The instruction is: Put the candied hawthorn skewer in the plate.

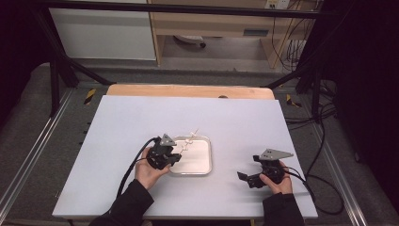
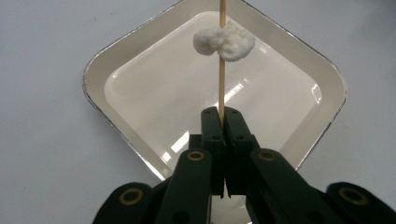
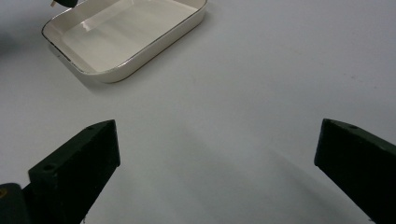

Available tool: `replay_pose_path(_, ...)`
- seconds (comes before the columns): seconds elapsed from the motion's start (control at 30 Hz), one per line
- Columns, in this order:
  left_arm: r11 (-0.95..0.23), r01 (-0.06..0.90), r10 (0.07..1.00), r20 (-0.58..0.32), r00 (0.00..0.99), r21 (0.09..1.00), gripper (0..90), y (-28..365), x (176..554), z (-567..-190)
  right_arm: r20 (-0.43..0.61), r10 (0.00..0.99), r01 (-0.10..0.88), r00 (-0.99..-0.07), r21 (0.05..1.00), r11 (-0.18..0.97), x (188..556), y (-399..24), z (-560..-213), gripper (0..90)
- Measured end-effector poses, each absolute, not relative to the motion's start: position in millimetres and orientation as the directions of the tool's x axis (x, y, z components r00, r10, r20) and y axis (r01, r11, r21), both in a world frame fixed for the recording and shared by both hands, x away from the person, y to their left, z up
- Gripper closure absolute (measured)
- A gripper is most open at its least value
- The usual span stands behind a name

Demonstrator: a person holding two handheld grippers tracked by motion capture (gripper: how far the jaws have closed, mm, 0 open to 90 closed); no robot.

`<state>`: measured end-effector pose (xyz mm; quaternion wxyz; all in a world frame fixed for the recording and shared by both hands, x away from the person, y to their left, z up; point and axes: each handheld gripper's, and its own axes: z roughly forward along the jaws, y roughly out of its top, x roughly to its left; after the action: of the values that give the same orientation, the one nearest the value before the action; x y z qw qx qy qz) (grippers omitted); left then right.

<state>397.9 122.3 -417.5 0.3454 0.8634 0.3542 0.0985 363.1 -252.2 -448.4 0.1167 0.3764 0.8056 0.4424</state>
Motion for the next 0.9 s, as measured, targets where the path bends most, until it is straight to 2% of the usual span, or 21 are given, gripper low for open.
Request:
replay_pose_path(0.63, -0.579, 0.572, 0.677, -0.049, 0.734, 0.581, 88.5, 110.0, 397.3, -432.7, 0.142, 0.712, 0.499, -0.687, 0.805, 0.321, 362.8, -252.3, -448.4, 0.7)
replay_pose_path(0.9, -0.581, 0.579, 0.683, -0.044, 0.729, 0.573, 87.6, 108.6, 397.4, -432.1, 0.141, 0.710, 0.499, -0.690, 0.803, 0.325, 362.9, -252.3, -448.6, 0.7)
